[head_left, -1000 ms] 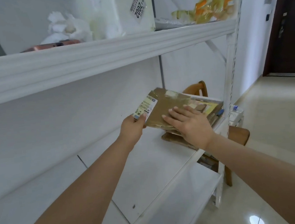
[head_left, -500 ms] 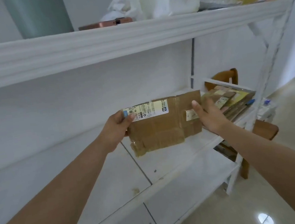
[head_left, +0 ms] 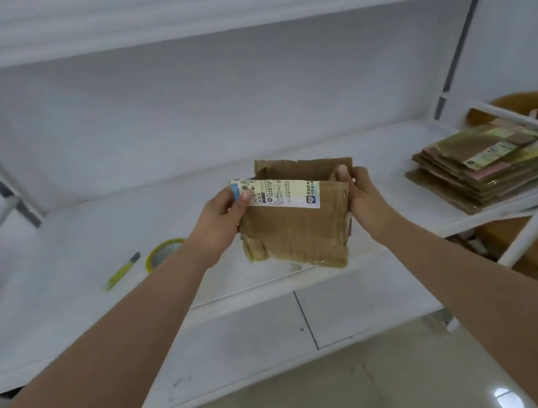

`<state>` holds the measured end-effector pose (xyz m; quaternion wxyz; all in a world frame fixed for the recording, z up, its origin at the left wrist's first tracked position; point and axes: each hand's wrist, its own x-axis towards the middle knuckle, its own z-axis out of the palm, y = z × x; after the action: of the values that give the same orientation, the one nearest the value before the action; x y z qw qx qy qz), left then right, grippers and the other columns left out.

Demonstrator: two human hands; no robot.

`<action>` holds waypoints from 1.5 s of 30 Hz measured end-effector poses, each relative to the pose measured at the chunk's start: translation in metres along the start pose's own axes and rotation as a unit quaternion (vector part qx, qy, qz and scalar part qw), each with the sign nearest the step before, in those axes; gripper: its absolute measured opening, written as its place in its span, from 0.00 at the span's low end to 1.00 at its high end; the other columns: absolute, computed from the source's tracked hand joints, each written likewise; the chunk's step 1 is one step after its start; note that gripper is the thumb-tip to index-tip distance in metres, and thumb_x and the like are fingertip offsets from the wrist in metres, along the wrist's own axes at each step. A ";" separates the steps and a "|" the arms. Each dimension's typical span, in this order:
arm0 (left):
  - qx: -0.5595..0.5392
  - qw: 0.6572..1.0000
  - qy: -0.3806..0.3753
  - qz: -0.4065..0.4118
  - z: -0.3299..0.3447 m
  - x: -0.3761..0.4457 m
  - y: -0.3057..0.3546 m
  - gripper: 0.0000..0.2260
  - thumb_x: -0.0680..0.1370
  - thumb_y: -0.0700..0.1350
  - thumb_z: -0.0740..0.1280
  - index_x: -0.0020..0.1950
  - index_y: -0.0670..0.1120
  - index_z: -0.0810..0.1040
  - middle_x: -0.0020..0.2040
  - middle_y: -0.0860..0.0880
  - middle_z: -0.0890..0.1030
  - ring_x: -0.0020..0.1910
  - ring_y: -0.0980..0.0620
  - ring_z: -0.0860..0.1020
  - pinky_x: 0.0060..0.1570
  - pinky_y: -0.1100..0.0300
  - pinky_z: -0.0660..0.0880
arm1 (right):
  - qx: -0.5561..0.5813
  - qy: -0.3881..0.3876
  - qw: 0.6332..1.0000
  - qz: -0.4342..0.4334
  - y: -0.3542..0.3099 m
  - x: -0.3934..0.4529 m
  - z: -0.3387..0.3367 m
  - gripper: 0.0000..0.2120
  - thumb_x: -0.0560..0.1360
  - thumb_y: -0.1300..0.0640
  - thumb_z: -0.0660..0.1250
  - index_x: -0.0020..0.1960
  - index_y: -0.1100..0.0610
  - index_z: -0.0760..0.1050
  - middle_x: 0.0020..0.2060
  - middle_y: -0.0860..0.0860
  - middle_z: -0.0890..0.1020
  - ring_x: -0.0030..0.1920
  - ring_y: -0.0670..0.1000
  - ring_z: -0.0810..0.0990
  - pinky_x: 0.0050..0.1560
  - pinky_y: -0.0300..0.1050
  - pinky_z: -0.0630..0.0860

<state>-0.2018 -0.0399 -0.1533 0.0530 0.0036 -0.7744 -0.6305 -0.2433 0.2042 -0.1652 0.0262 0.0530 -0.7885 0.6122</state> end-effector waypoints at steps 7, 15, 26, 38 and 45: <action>-0.023 0.999 0.045 0.010 -0.089 -0.010 -0.003 0.10 0.81 0.52 0.62 0.57 0.49 0.78 0.49 0.54 0.83 0.47 0.57 0.80 0.47 0.59 0.80 | 0.016 -0.060 0.998 -0.023 -0.031 0.012 0.083 0.34 0.73 0.31 0.50 0.67 0.55 0.61 0.51 0.43 0.74 0.56 0.46 0.75 0.56 0.43 0.73; -0.084 0.992 0.084 -0.045 -0.229 0.003 -0.019 0.23 0.81 0.64 0.49 0.54 0.52 0.78 0.48 0.52 0.83 0.52 0.52 0.80 0.50 0.51 0.79 | 0.087 -0.070 0.994 -0.013 -0.072 0.035 0.229 0.22 0.81 0.40 0.52 0.66 0.54 0.63 0.52 0.47 0.77 0.55 0.49 0.78 0.56 0.47 0.76; 0.008 0.987 0.105 -0.122 -0.395 0.003 -0.076 0.14 0.84 0.55 0.54 0.52 0.58 0.79 0.41 0.54 0.85 0.41 0.57 0.82 0.34 0.57 0.80 | 0.150 -0.126 0.980 0.038 -0.083 0.014 0.405 0.18 0.81 0.40 0.55 0.58 0.52 0.71 0.51 0.52 0.81 0.54 0.50 0.82 0.54 0.44 0.78; -0.072 0.989 0.022 -0.128 -0.392 -0.033 -0.153 0.18 0.82 0.53 0.58 0.69 0.48 0.73 0.60 0.46 0.80 0.59 0.46 0.79 0.56 0.55 0.76 | 0.148 -0.112 0.973 0.140 -0.054 -0.024 0.435 0.19 0.82 0.49 0.56 0.67 0.60 0.69 0.63 0.55 0.76 0.62 0.52 0.76 0.60 0.44 0.72; -0.154 0.979 0.015 -0.133 -0.384 -0.036 -0.165 0.15 0.81 0.48 0.62 0.68 0.51 0.73 0.58 0.47 0.81 0.53 0.48 0.81 0.45 0.58 0.79 | 0.215 -0.137 0.957 0.136 -0.033 -0.038 0.425 0.10 0.82 0.51 0.55 0.59 0.51 0.73 0.49 0.39 0.84 0.50 0.35 0.81 0.44 0.28 0.75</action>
<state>-0.1429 -0.4455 -0.2405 -0.0200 0.1073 -0.6596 -0.7437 -0.1921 -0.2135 -0.2431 -0.1774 0.0328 -0.6340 0.7520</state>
